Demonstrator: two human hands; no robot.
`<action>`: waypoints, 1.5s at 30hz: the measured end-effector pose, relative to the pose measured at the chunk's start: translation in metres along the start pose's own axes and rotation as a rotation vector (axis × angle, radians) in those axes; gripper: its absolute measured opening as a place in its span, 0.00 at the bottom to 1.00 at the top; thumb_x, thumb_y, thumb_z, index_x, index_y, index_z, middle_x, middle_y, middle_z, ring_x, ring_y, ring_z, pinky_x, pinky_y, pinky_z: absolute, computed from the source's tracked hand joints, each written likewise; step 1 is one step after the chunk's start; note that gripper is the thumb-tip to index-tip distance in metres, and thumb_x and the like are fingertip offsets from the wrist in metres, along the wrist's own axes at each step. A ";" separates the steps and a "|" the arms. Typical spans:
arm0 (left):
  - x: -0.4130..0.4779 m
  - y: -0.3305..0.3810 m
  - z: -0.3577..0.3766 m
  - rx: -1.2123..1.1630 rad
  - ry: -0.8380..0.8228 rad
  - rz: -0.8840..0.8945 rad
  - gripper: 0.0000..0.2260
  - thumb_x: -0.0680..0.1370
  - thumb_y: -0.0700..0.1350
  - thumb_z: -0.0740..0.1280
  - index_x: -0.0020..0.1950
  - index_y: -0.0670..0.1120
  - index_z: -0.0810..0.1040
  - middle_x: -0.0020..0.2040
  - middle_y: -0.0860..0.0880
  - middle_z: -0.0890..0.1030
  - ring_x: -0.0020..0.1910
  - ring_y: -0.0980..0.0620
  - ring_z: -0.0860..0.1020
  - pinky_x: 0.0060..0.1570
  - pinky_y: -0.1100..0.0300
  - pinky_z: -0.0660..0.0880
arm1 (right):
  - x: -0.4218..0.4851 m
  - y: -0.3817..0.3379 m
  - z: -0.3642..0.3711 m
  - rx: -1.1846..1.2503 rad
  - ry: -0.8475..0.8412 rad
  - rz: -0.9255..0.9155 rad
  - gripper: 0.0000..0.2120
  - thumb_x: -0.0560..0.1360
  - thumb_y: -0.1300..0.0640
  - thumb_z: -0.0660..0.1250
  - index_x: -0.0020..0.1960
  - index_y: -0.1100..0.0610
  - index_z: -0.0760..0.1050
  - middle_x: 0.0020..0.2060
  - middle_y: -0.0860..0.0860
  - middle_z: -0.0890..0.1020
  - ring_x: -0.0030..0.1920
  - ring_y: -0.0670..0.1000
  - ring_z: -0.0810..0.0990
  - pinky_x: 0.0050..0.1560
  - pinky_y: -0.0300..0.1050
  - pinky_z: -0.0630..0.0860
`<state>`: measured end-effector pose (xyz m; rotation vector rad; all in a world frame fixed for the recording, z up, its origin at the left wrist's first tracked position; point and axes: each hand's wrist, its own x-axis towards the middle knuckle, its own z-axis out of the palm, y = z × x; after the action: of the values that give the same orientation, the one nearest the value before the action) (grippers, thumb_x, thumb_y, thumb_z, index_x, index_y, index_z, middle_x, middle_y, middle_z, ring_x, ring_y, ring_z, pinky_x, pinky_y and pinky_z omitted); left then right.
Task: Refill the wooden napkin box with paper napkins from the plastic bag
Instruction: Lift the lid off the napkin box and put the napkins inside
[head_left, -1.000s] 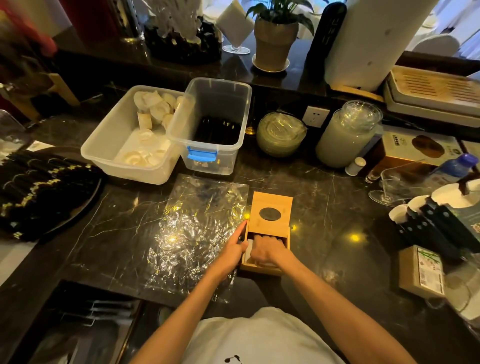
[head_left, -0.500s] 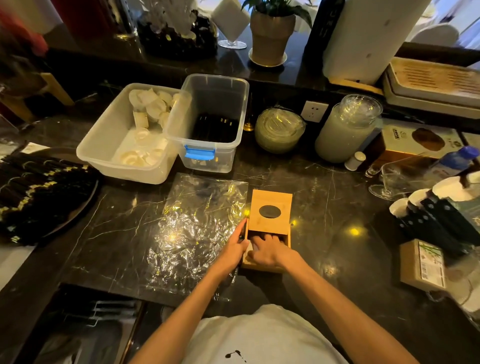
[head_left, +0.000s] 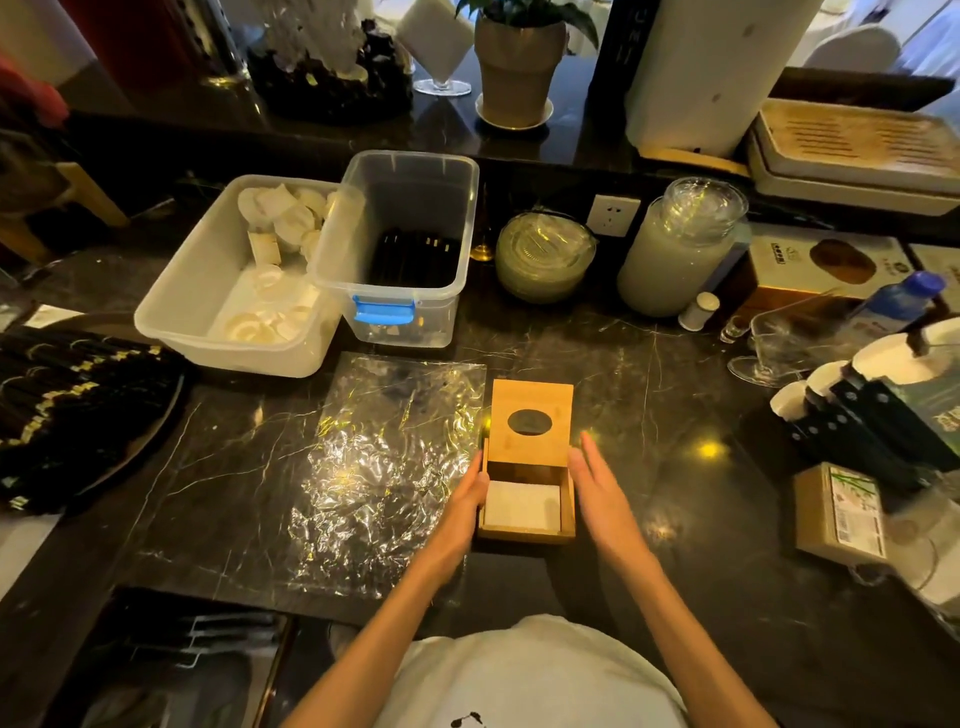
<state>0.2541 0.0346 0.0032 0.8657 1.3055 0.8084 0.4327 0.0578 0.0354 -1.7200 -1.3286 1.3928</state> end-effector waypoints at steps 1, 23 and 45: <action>-0.002 0.001 0.002 -0.012 -0.008 -0.006 0.21 0.84 0.48 0.49 0.78 0.52 0.53 0.68 0.61 0.65 0.62 0.68 0.69 0.58 0.72 0.71 | -0.002 0.003 -0.002 0.209 -0.144 0.092 0.25 0.80 0.36 0.48 0.73 0.43 0.66 0.75 0.47 0.68 0.74 0.51 0.66 0.75 0.59 0.60; 0.044 0.056 -0.008 -0.146 -0.124 -0.092 0.17 0.81 0.61 0.49 0.61 0.61 0.74 0.63 0.52 0.78 0.59 0.54 0.78 0.52 0.53 0.74 | 0.032 -0.007 -0.024 0.563 -0.222 0.252 0.30 0.76 0.29 0.44 0.74 0.37 0.61 0.79 0.48 0.57 0.78 0.64 0.53 0.70 0.77 0.50; 0.017 -0.017 -0.008 0.017 -0.155 0.008 0.29 0.74 0.60 0.66 0.72 0.65 0.56 0.72 0.57 0.66 0.64 0.65 0.73 0.55 0.68 0.75 | -0.006 0.047 -0.004 0.254 -0.100 0.164 0.26 0.81 0.51 0.61 0.77 0.43 0.57 0.72 0.49 0.71 0.67 0.48 0.74 0.68 0.53 0.73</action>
<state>0.2481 0.0430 -0.0200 0.9293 1.1749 0.7231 0.4532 0.0358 -0.0017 -1.6348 -1.0275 1.6804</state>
